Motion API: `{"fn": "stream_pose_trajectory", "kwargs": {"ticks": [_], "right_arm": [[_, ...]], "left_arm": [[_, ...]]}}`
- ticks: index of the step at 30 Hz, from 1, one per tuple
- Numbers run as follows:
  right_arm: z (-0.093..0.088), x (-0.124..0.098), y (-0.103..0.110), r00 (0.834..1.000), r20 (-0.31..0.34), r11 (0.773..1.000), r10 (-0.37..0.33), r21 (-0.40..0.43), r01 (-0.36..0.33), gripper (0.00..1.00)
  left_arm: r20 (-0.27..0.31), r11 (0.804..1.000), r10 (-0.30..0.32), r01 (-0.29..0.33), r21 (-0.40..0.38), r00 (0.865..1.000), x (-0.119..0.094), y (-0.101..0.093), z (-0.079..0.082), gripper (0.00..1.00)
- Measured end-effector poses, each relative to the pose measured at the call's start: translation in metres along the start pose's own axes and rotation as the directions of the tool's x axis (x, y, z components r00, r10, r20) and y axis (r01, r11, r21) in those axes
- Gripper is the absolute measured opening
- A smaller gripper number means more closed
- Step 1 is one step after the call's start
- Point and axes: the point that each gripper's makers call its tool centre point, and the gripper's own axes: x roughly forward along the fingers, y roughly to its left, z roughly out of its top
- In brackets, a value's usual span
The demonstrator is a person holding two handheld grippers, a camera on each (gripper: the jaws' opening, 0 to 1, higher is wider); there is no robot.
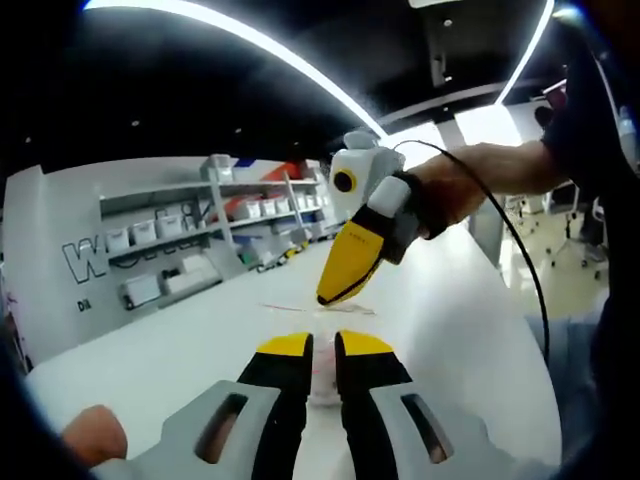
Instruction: Open the resealable bag by pulling the two sides of the seal apart until the entire bag opening is separated and visibly accessible.
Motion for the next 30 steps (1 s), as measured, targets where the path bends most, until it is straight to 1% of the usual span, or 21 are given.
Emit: {"fn": "stream_pose_trajectory", "kwargs": {"ticks": [3,6,13,15,16,19,20,21,23,26,27,30], "right_arm": [[0.0012,-0.0004,-0.0016,1.000,0.011,1.000,0.000,0.017,0.000,0.00],[0.0024,-0.0013,-0.0059,1.000,0.022,1.000,-0.021,0.012,0.020,0.00],[0.0038,-0.0060,-0.0075,0.998,0.032,0.997,-0.060,-0.043,0.061,0.00],[0.0028,-0.0057,-0.0071,0.997,0.017,0.995,-0.069,-0.074,0.070,0.00],[0.0030,-0.0058,-0.0070,0.997,0.018,0.994,-0.070,-0.077,0.072,0.00],[0.0046,-0.0051,-0.0057,0.996,0.020,0.978,-0.084,-0.189,0.086,0.00],[0.0030,-0.0046,-0.0041,0.997,0.008,0.974,-0.081,-0.211,0.081,0.00],[0.0008,-0.0042,-0.0030,0.996,-0.010,0.975,-0.088,-0.207,0.084,0.00],[0.0019,-0.0033,-0.0028,0.995,-0.007,0.968,-0.099,-0.230,0.095,0.04],[0.0033,-0.0020,-0.0021,0.994,-0.003,0.957,-0.113,-0.267,0.108,0.06],[0.0035,-0.0012,-0.0009,0.994,-0.006,0.957,-0.113,-0.269,0.107,0.07],[0.0060,-0.0014,-0.0029,0.992,-0.002,0.949,-0.129,-0.290,0.123,0.06]], "left_arm": [[-0.001,1.000,0.002,-0.002,0.002,1.000,-0.0001,0.0001,-0.0001,0.10],[-0.001,1.000,0.001,-0.001,0.000,1.000,0.0001,-0.0001,-0.0001,0.10],[-0.005,1.000,0.001,-0.001,-0.001,1.000,0.0005,0.0001,-0.0012,0.10],[-0.005,1.000,-0.001,0.001,-0.007,1.000,0.0008,-0.0001,-0.0014,0.10],[-0.005,1.000,-0.001,0.001,-0.007,1.000,0.0008,-0.0001,-0.0014,0.10],[-0.006,1.000,-0.001,0.001,-0.006,1.000,0.0008,-0.0001,-0.0015,0.10],[-0.005,1.000,-0.001,0.001,-0.001,1.000,0.0009,-0.0006,-0.0012,0.10],[-0.005,1.000,-0.003,0.003,-0.003,1.000,0.0010,-0.0007,-0.0012,0.10],[-0.005,1.000,-0.003,0.003,-0.002,1.000,0.0010,-0.0009,-0.0011,0.10],[-0.005,1.000,-0.004,0.004,0.002,1.000,0.0008,-0.0013,-0.0009,0.10],[-0.004,1.000,-0.004,0.004,0.001,1.000,0.0008,-0.0014,-0.0008,0.10],[-0.004,1.000,-0.004,0.004,0.002,1.000,0.0007,-0.0017,-0.0008,0.10]]}}
